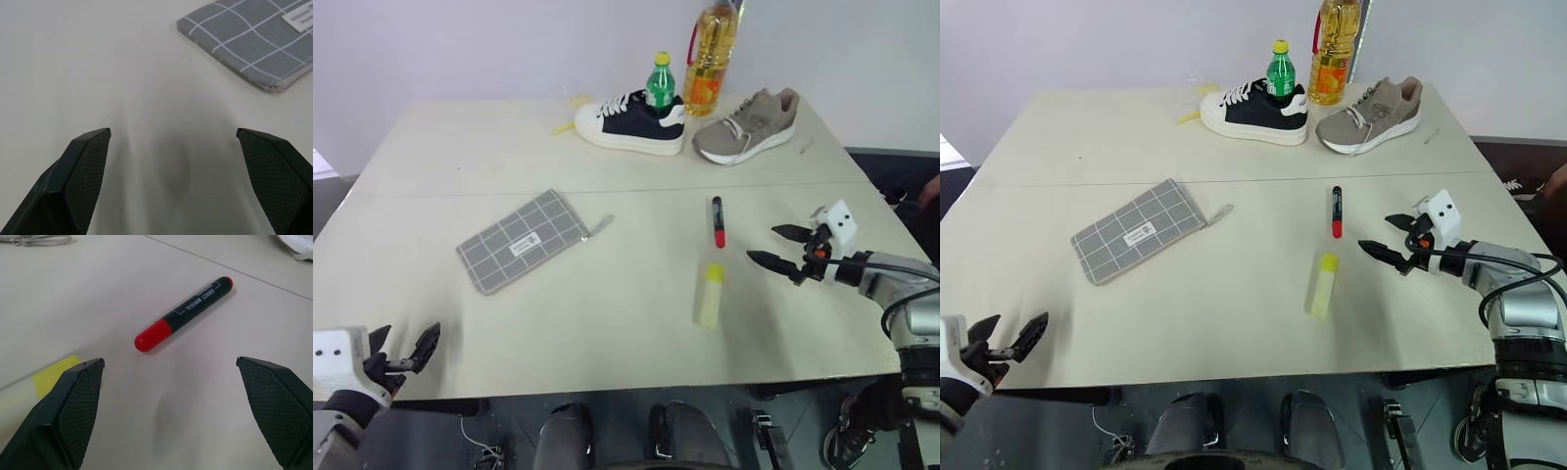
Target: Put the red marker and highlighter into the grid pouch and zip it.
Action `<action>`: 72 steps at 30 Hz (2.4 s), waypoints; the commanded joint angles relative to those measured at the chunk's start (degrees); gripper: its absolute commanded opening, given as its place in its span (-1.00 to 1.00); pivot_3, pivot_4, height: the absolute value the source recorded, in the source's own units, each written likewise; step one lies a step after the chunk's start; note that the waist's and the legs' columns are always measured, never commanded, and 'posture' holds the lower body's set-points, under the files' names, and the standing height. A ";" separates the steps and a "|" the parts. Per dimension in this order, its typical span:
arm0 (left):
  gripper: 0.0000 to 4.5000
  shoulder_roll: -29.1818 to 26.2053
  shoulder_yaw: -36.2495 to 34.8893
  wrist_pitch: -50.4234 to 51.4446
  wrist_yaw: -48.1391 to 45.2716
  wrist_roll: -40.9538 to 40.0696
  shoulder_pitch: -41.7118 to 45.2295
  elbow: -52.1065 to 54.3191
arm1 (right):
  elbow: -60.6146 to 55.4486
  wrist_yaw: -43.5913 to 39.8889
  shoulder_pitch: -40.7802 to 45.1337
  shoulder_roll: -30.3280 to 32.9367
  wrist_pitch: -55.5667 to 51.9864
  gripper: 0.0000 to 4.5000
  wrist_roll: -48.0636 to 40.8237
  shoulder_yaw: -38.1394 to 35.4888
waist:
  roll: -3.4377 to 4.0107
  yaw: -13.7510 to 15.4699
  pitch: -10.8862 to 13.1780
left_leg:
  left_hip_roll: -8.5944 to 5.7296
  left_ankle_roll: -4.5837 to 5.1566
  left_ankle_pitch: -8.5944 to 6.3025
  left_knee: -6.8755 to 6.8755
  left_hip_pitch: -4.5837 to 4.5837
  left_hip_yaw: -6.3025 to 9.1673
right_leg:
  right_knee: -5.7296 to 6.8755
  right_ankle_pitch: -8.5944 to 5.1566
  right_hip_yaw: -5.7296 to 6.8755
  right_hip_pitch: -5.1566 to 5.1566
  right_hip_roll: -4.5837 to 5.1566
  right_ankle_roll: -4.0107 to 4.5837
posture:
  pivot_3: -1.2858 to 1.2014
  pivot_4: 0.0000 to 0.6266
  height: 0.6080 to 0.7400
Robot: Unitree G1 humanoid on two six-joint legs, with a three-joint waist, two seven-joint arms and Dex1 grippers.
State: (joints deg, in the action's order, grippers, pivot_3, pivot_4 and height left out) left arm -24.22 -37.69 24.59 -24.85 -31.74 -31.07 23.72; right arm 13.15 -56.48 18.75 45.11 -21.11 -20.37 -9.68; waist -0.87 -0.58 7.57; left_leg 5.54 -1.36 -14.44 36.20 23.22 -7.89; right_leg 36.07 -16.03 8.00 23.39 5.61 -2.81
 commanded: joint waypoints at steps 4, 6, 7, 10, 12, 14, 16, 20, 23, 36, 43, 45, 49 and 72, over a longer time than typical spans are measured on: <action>0.93 0.47 -1.29 -1.44 1.91 -0.46 2.32 1.43 | -7.30 3.04 1.57 -1.53 -4.20 1.00 -1.06 0.21 | 0.00 0.01 0.00 | 0.00 0.00 0.00 0.03 0.00 0.00 | 0.01 0.01 0.00 -0.01 0.01 0.00 | 0.03 -0.52 0.47; 0.93 0.69 -0.48 -1.57 2.09 0.16 2.96 1.09 | -9.36 4.84 2.62 -2.86 -5.92 1.00 -1.38 0.64 | -0.02 -0.04 -0.02 | 0.00 0.00 0.00 0.04 0.00 0.00 | 0.02 0.05 0.00 -0.01 0.01 -0.06 | 0.03 -0.52 0.47; 0.93 0.81 -0.21 -1.62 2.23 0.35 3.25 0.95 | -10.08 5.71 3.14 -3.46 -6.69 1.00 -1.53 0.77 | -0.02 -0.18 -0.02 | 0.00 0.00 0.00 0.03 0.00 0.00 | 0.02 0.08 0.00 -0.01 0.00 -0.12 | 0.03 -0.52 0.47; 0.93 1.78 1.35 -3.09 3.26 2.00 4.54 0.66 | -15.64 8.14 5.87 -6.72 -10.96 1.00 -2.82 3.18 | -0.01 -0.27 -0.02 | 0.03 0.00 0.00 0.02 0.00 0.00 | 0.05 0.09 -0.01 0.01 -0.03 -0.13 | 0.03 -0.52 0.47; 0.93 2.61 2.25 -4.65 4.26 3.95 5.35 -0.03 | -18.22 9.69 7.78 -9.58 -12.98 1.00 -3.22 5.30 | -0.02 -0.29 -0.03 | 0.04 0.00 0.00 0.01 0.01 0.00 | 0.06 0.09 -0.01 0.03 -0.05 -0.14 | 0.03 -0.52 0.47; 0.93 3.37 2.85 -5.62 5.02 4.84 5.98 -0.37 | -19.64 10.84 9.22 -12.24 -13.50 1.00 -3.02 7.04 | -0.03 -0.18 -0.04 | 0.04 0.01 0.00 0.01 0.02 0.01 | 0.08 0.10 -0.01 0.03 -0.06 -0.14 | 0.03 -0.52 0.47; 0.98 4.15 4.57 -7.06 5.46 6.89 6.11 -0.37 | -20.65 11.77 11.23 -16.86 -13.35 0.89 -3.17 10.33 | -0.11 -0.12 -0.09 | 0.04 0.00 0.00 0.02 0.04 0.01 | 0.08 0.10 0.00 0.03 -0.06 -0.15 | 0.03 -0.52 0.47; 1.00 3.93 6.71 -9.16 5.46 9.73 7.30 -1.06 | -17.61 13.13 13.99 -24.26 -11.13 0.20 0.29 17.97 | -0.13 -0.15 -0.10 | 0.03 0.01 0.01 0.03 0.04 0.00 | 0.11 0.11 0.01 0.04 -0.09 -0.15 | 0.03 -0.52 0.47; 1.00 2.89 7.17 -10.37 5.37 11.59 8.15 -2.05 | -13.27 15.23 15.12 -29.01 -7.90 -0.54 3.42 21.38 | -0.19 -0.08 -0.14 | 0.02 0.01 0.01 0.05 0.05 0.02 | 0.15 0.11 0.03 0.03 -0.10 -0.15 | 0.03 -0.52 0.47; 1.00 -2.06 9.78 -16.51 2.67 20.21 7.80 -6.20 | 23.33 31.71 32.49 -50.65 1.56 -0.99 16.60 25.35 | -0.12 -1.08 -0.10 | 0.05 -0.10 0.08 0.05 0.08 -0.07 | 0.62 0.11 0.02 0.12 -0.12 -0.14 | 0.03 -0.52 0.47; 1.00 -3.07 9.47 -18.15 1.87 22.04 6.51 -6.56 | 40.26 34.97 40.07 -55.45 3.09 -0.99 19.85 24.03 | -0.15 -1.52 -0.11 | 0.02 -0.11 0.08 0.08 0.09 -0.06 | 0.62 0.11 0.02 0.28 -0.03 -0.15 | 0.03 -0.52 0.47; 1.00 -4.14 9.58 -18.97 1.47 23.60 6.05 -6.69 | 42.93 35.56 41.26 -55.67 1.97 -0.99 19.68 22.83 | -0.15 -1.69 -0.11 | 0.03 -0.11 0.08 0.08 0.09 -0.05 | 0.65 0.11 0.03 0.28 -0.02 -0.15 | 0.03 -0.52 0.47; 1.00 -8.29 10.12 -22.79 -0.15 28.19 5.38 -8.37 | 44.19 34.37 41.76 -55.76 0.77 -0.99 18.58 20.54 | -0.16 -1.81 -0.12 | 0.04 -0.11 0.08 0.07 0.07 -0.04 | 0.72 0.11 0.03 0.31 -0.02 -0.14 | 0.03 -0.52 0.47; 0.77 -27.92 33.84 -65.55 -9.86 43.19 35.69 -49.29 | 41.81 33.53 40.63 -57.18 -0.14 -1.00 19.19 19.10 | -0.14 -1.69 -0.15 | 0.02 -0.23 0.15 0.01 0.06 -0.56 | 1.08 0.12 0.03 0.70 0.19 -0.15 | 0.03 -0.52 0.47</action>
State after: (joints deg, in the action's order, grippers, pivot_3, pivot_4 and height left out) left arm -51.94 -6.22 -38.52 -33.53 10.99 4.78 -24.66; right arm 56.14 -23.04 59.70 -10.54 -20.93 -1.25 9.81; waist -1.01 -2.28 7.42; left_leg 5.55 -1.59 -14.29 36.20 23.28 -8.46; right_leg 37.16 -15.91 8.03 24.09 5.80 -2.97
